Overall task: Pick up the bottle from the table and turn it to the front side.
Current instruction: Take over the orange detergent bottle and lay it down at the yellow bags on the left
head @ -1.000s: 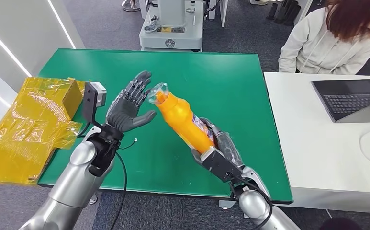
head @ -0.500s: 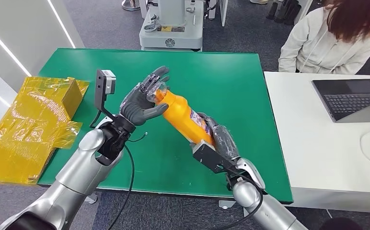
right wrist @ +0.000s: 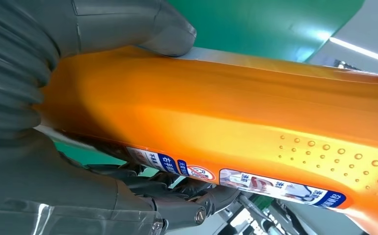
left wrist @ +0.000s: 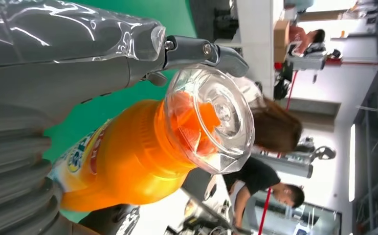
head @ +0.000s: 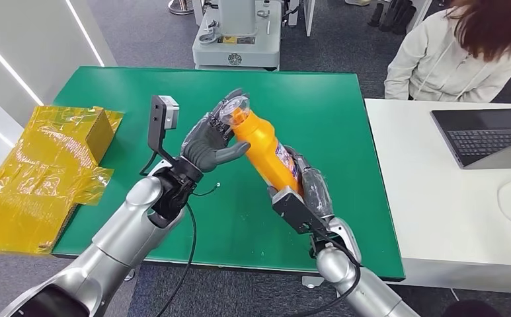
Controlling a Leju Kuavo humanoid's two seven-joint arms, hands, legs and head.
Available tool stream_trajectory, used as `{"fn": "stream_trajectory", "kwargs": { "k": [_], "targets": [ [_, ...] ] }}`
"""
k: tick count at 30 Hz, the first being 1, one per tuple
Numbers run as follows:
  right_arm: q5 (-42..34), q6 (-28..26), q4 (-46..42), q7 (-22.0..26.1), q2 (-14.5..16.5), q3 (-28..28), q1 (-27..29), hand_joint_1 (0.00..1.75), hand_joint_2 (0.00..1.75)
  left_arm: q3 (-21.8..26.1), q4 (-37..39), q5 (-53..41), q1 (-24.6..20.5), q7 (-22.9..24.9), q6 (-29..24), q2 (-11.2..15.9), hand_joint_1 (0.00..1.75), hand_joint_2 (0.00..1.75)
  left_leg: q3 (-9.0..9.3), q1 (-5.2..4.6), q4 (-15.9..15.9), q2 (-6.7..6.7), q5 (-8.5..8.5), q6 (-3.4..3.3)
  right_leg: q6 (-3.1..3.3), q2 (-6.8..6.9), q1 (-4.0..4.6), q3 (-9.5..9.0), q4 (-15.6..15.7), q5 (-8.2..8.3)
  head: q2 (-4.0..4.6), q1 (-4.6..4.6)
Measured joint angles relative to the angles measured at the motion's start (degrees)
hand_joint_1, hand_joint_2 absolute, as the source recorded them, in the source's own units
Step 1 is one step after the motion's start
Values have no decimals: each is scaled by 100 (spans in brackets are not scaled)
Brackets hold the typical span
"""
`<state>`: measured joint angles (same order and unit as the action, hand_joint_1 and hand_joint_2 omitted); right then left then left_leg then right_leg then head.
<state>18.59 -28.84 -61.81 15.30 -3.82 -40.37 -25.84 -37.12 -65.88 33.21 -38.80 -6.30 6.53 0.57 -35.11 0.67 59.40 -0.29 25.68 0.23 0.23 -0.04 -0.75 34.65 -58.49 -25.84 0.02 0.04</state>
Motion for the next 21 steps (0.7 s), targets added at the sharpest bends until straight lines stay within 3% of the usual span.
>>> {"fn": "stream_trajectory", "kwargs": {
  "k": [10,21],
  "targets": [
    [-177,-163,242,191,263,7,-23,175,175,-23,49,-254,-124,-218,-485,-286,0,175,-1,0,0,0,0,0,0,0,0,1,0,0,0,-1],
    [-363,-394,781,368,490,0,-204,175,175,-163,184,-230,-214,-204,-514,-546,0,175,-2,0,0,0,0,0,0,0,0,0,0,0,0,1]
  ]
}}
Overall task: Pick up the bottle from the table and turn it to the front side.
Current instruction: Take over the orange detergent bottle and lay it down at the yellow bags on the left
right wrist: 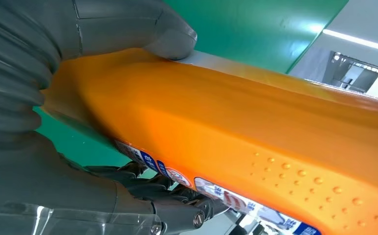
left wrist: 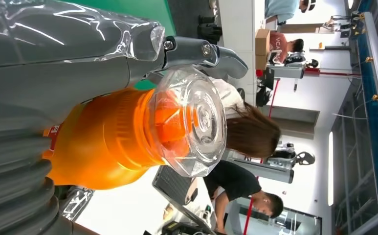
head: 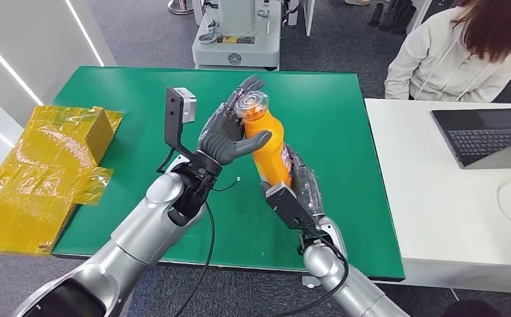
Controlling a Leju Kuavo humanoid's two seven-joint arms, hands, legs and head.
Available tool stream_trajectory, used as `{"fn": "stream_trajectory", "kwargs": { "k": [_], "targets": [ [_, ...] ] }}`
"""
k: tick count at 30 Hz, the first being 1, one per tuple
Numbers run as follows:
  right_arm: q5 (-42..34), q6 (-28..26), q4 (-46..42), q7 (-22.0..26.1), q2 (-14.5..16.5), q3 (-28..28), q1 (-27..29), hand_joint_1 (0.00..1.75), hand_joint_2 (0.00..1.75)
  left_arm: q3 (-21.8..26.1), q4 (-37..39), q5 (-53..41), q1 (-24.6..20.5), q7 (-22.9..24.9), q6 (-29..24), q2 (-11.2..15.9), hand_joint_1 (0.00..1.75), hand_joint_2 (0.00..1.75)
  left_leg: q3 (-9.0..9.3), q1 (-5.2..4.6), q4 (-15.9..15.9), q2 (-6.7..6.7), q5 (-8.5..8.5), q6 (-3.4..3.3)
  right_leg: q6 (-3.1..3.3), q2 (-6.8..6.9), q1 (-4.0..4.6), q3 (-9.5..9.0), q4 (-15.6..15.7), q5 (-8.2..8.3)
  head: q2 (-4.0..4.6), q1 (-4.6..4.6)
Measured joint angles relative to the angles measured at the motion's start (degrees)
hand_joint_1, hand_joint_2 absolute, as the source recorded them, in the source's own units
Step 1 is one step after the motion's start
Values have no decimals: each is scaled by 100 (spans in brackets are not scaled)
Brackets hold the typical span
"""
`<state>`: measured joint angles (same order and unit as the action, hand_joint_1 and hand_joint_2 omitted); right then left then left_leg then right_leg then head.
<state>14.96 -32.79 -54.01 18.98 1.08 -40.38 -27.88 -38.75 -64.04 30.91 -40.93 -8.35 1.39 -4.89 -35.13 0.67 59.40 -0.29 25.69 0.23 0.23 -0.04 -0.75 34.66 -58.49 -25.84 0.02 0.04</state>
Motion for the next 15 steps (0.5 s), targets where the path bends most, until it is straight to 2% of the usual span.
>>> {"fn": "stream_trajectory", "kwargs": {
  "k": [9,15],
  "targets": [
    [-59,-419,291,321,105,-8,-109,175,175,-185,227,-243,18,-380,-253,-17,0,175,-1,0,0,0,0,0,0,0,0,1,-1,0,0,-1],
    [82,-590,315,339,161,-20,-102,175,175,-184,247,-393,70,-564,-372,44,0,175,-2,1,-1,0,0,0,0,1,1,1,-1,0,0,-1]
  ]
}}
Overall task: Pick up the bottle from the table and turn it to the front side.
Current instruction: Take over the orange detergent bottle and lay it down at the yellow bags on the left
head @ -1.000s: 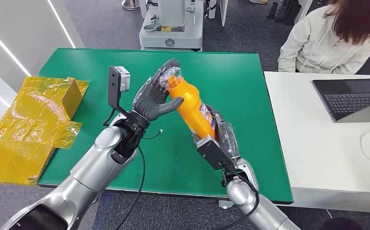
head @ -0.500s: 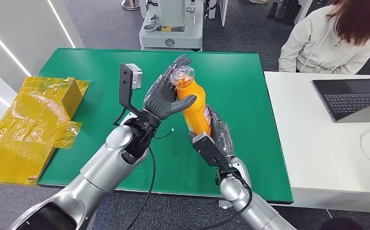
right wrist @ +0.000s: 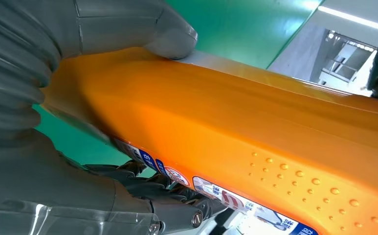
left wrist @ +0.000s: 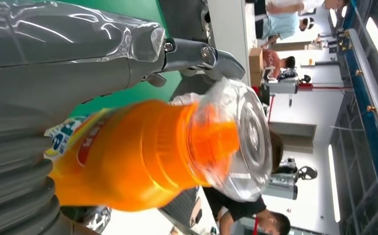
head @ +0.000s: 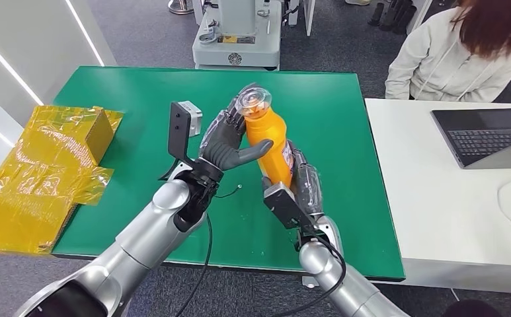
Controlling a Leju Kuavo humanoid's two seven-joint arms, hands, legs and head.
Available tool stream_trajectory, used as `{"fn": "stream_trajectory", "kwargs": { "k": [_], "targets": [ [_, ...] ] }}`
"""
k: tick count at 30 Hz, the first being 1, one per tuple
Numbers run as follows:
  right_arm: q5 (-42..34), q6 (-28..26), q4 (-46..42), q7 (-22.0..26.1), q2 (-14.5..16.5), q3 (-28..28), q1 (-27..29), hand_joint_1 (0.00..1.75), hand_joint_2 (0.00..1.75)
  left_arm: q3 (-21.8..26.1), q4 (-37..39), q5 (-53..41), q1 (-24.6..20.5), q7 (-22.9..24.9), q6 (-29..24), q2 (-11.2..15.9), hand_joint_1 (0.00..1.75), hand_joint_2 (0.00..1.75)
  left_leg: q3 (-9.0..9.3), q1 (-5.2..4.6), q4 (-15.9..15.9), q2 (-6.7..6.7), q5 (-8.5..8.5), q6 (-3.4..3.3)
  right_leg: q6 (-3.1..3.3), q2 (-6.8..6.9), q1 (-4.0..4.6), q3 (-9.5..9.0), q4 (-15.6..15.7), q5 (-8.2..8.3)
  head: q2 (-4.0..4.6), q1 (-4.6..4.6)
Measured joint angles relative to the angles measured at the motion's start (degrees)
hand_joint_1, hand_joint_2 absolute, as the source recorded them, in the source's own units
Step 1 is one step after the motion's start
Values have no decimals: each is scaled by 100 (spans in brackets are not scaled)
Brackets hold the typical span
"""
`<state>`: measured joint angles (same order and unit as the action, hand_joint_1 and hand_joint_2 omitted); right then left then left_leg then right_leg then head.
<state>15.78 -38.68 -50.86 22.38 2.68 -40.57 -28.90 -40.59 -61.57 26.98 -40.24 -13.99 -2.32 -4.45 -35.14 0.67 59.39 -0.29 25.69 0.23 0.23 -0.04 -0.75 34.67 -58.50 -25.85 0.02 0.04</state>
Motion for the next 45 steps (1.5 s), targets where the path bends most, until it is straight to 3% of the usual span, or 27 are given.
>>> {"fn": "stream_trajectory", "kwargs": {
  "k": [8,16,20,21,30,31,35,40,45],
  "targets": [
    [291,10,-40,-105,51,-6,35,175,175,91,44,-175,72,25,-10,72,0,175,0,0,0,0,0,0,0,0,0,0,0,0,0,0],
    [464,3,35,-61,128,-6,-10,175,175,94,92,-276,67,283,161,-54,2,175,0,-1,1,0,0,0,0,0,-1,0,1,0,0,-1],
    [422,-5,118,13,139,-6,-63,175,175,94,140,-225,57,357,263,-133,168,175,0,-1,1,0,0,0,0,0,-1,0,1,0,0,1],
    [415,-15,138,19,144,-6,-73,175,175,94,145,-215,52,373,272,-154,175,175,0,-1,1,0,0,0,0,0,-1,0,1,0,0,1],
    [342,-146,241,38,173,5,-101,175,175,84,150,-76,-4,482,279,-254,175,175,1,-1,1,0,0,0,0,-1,0,2,1,0,0,0],
    [322,-150,244,49,173,15,-100,168,175,81,150,-50,-5,485,279,-257,175,175,1,-1,1,1,0,0,0,-1,0,3,1,0,0,0],
    [46,-50,240,62,173,71,-84,0,175,44,151,13,-13,456,280,-273,175,175,1,-1,1,1,0,0,0,-1,-1,3,1,0,0,-1],
    [-994,426,-14,-11,154,315,63,0,175,-133,89,-324,19,132,265,-230,175,175,-1,-1,1,2,0,0,0,-1,-1,3,2,0,0,0],
    [-1419,589,-752,-59,-91,654,528,0,175,-185,-114,-1745,68,-441,-172,82,175,175,0,-1,0,2,1,-1,0,-2,-1,3,2,0,0,-1]
  ]
}}
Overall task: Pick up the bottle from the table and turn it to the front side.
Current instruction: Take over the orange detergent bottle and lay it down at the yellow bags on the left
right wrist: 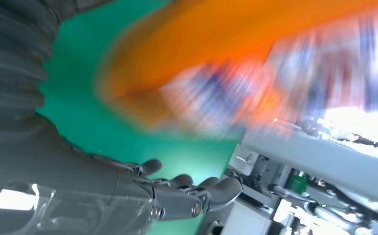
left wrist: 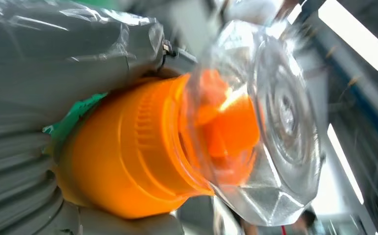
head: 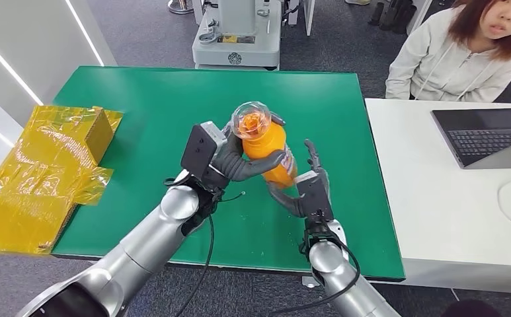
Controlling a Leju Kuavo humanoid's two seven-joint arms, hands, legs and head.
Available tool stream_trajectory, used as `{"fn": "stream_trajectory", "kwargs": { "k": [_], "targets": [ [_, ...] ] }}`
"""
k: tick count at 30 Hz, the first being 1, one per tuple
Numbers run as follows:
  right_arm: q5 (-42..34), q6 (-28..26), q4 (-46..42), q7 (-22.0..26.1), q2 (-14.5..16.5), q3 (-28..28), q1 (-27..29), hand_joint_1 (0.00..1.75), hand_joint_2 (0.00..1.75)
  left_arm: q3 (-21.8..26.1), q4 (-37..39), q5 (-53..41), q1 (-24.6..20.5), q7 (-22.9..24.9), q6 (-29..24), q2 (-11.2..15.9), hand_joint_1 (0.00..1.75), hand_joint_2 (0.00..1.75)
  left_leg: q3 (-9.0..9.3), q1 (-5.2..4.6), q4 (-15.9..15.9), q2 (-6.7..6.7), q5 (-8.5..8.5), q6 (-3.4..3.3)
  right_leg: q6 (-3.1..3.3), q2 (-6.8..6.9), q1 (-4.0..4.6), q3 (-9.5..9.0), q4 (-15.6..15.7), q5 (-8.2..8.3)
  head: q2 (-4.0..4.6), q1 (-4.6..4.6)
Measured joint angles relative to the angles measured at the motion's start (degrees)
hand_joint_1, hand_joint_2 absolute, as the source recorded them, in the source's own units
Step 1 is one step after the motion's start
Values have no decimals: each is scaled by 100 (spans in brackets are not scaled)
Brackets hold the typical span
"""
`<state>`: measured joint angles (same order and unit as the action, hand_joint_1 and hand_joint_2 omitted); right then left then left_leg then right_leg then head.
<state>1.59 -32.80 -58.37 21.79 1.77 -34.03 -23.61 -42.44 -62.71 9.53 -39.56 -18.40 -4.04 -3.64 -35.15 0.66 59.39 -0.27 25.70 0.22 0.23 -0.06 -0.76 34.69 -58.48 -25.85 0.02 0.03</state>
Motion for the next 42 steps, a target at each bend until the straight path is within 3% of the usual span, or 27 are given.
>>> {"fn": "stream_trajectory", "kwargs": {
  "k": [6,11,17,22,28,36,42],
  "targets": [
    [-113,83,-1090,41,-451,422,759,0,175,57,-131,-1760,283,-310,-705,662,175,175,0,1,-4,1,1,0,-3,-1,1,1,-1,-4,0,1],
    [-159,53,-1855,114,-737,662,1315,0,175,125,-95,-3480,469,-189,-1453,1188,175,175,-1,1,-5,2,1,0,-3,-1,1,3,-1,-5,0,1],
    [87,-95,-2637,235,-877,805,1776,0,175,105,363,-6243,503,568,-2484,1617,175,175,-1,1,-5,4,1,0,-3,-4,0,4,-1,-5,0,0],
    [605,-266,-3157,210,-894,894,2113,0,175,45,983,-7942,545,1506,-2879,1785,175,175,-2,1,-5,4,1,0,-3,-4,0,4,-1,-5,0,-1],
    [845,-304,-3414,207,-896,962,2353,0,175,41,1734,-9115,622,2324,-2882,1869,175,175,-2,1,-5,6,1,0,-3,-6,0,5,-1,-5,0,1],
    [1110,-311,-3448,143,-867,958,2379,0,175,256,2652,-9822,627,3268,-2131,1883,175,175,-1,2,-6,6,0,1,-3,-6,1,5,-2,-5,0,0],
    [1316,-292,-3454,34,-816,953,2378,0,175,537,3201,-9872,456,3499,-1817,1866,173,175,-1,2,-6,4,0,1,-3,-2,1,3,-2,-5,0,0]
  ]
}}
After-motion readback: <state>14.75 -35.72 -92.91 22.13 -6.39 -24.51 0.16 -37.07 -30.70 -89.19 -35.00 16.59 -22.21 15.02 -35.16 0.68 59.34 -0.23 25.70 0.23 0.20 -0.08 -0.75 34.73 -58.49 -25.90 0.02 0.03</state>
